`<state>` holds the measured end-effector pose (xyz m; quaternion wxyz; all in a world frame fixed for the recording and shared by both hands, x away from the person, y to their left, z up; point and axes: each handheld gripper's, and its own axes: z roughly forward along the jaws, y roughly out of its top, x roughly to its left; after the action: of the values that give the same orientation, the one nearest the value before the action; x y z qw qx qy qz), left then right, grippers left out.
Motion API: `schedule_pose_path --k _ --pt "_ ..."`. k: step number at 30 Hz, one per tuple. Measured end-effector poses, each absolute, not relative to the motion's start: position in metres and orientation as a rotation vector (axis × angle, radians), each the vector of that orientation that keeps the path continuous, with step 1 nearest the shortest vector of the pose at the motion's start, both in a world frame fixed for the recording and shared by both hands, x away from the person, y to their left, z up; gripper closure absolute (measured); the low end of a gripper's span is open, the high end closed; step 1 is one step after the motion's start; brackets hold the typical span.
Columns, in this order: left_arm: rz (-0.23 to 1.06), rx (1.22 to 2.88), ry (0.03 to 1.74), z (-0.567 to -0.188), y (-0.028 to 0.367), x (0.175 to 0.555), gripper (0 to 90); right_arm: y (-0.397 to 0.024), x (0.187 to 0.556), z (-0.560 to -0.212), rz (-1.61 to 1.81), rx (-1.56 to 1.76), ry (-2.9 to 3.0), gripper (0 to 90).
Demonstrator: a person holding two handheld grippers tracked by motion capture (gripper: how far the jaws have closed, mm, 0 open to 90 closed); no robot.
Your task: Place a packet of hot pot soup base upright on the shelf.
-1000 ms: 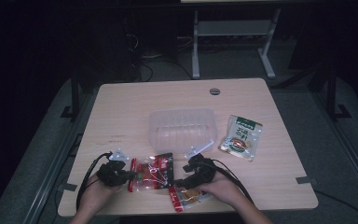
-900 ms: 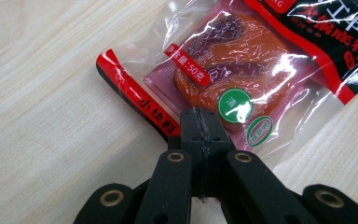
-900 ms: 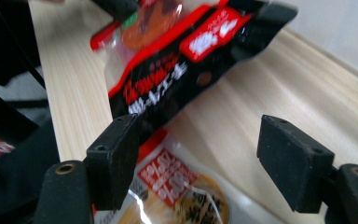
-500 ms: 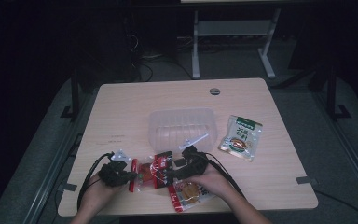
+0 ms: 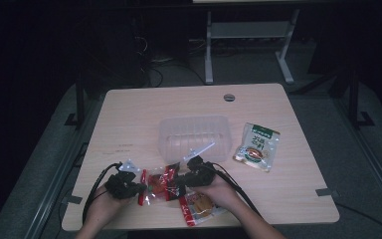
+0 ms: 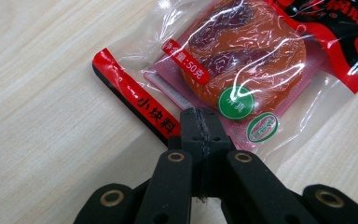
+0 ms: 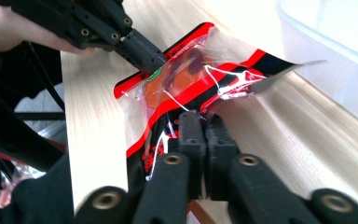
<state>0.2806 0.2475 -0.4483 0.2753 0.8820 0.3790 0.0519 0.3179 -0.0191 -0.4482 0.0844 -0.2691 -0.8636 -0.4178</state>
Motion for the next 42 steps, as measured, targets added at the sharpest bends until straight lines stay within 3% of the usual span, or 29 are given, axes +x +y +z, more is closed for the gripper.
schedule_pose_path --k 6,26,42 --pt "0.147 2.341 0.993 -0.445 0.250 0.280 89.7 -0.022 0.316 -0.443 -1.294 -0.763 -2.568 90.0" --pt "0.241 2.240 0.889 -0.432 0.257 0.279 59.8 -0.062 0.318 -0.398 -1.543 -0.733 -2.314 90.0" --pt "0.264 2.233 0.837 -0.431 0.256 0.278 53.4 -0.095 0.321 -0.367 -1.734 -0.743 -2.130 90.0"
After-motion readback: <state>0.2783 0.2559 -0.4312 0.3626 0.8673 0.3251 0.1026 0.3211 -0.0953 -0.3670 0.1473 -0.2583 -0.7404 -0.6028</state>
